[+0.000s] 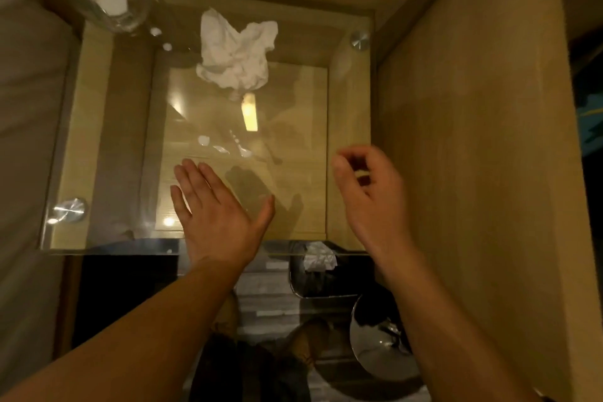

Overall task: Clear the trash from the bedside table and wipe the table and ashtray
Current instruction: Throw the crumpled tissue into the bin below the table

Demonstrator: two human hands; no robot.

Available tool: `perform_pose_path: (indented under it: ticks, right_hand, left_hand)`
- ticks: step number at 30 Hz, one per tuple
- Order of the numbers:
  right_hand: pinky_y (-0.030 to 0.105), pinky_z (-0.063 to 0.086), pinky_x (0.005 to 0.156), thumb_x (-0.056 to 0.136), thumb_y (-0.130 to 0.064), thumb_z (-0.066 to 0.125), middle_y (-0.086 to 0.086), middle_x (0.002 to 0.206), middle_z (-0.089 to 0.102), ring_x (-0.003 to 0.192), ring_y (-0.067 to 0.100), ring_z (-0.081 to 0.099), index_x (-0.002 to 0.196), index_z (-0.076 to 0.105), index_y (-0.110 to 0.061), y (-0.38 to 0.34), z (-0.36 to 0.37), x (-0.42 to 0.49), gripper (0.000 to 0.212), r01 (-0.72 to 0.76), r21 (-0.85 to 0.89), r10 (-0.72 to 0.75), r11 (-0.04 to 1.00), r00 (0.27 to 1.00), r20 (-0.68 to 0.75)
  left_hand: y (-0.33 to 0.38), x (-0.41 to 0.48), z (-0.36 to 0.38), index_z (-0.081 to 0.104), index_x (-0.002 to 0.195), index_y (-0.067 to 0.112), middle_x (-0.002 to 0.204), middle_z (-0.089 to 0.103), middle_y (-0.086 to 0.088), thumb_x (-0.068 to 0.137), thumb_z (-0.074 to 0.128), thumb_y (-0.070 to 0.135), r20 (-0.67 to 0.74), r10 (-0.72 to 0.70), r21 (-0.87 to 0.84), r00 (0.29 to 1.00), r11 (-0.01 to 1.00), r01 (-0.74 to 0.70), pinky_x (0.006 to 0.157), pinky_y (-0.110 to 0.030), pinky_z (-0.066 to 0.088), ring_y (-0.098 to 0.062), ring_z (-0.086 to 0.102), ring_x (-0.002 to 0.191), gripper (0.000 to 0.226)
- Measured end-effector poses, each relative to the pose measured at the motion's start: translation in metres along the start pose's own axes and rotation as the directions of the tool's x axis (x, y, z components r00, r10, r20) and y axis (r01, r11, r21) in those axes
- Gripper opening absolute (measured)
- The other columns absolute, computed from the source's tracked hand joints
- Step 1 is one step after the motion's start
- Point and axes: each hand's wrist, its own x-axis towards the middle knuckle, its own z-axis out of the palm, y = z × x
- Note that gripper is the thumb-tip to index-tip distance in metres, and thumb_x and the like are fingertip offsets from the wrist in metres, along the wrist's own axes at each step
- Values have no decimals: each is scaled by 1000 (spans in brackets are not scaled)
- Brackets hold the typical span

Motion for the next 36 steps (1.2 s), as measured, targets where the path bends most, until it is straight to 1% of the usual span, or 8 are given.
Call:
perform_pose_path:
  ticks: [5,10,13,16,20,25,31,36]
  right_hand:
    - [34,49,100,99,-34,64,2,137,56,124,16,53,137,60,-15,-28,58,108,43,181,-159,-153,971,973,171]
    - [50,32,119,96,-43,64,1,162,35,148,29,31,147,52,-33,-50,103,174,53,344,-306,-222,888,902,369]
    - [54,18,120,95,-52,62,-2,169,21,155,30,15,147,47,-48,-51,120,194,54,450,-389,-191,804,815,547]
    - [48,25,112,95,-48,63,-7,161,36,148,28,24,135,59,-45,-46,126,204,41,566,-453,-200,689,749,631]
    - [32,36,88,96,-36,66,1,121,57,121,26,46,114,69,-22,-35,121,205,22,562,-450,-263,694,780,568]
    - [33,40,76,94,-26,71,13,103,62,95,23,56,98,71,-4,-22,91,182,22,343,-323,-193,882,888,417]
    - [11,35,63,93,-24,74,-9,81,52,69,-4,47,81,62,-18,1,29,105,18,131,-92,-118,987,984,135]
    - [24,47,64,91,-30,74,-5,86,63,74,10,57,82,64,-21,32,-21,8,17,-76,35,78,996,996,-47]
  left_hand:
    - [-1,1,-1,6,161,-10,171,0,-32,89,27,86,10,5,31,1000,999,-5,129,-57,3,-40,-5,161,122]
    - [0,1,-2,9,161,-10,171,2,-32,90,27,85,21,10,26,1000,1000,-11,129,-57,3,-41,-4,161,120]
    - [0,2,-2,9,161,-10,171,1,-32,90,27,84,35,9,28,999,1000,-10,129,-58,4,-41,-4,161,119]
    - [-1,2,-2,9,161,-10,171,1,-32,90,28,84,37,7,35,999,999,-8,129,-58,4,-41,-4,161,119]
    - [0,2,-2,9,160,-10,170,1,-32,89,29,84,35,10,28,999,1000,-11,129,-58,3,-41,-4,161,119]
    - [-1,2,-4,6,161,-9,171,-1,-32,89,27,84,52,6,32,999,999,-8,129,-58,3,-41,-6,161,119]
    - [1,1,-4,1,161,-7,171,-2,-30,89,29,85,57,-13,14,998,1000,12,130,-57,3,-39,-7,161,121]
    - [-1,0,0,0,162,-6,172,-2,-29,89,27,88,30,-11,8,999,1000,11,129,-58,6,-39,-4,161,122]
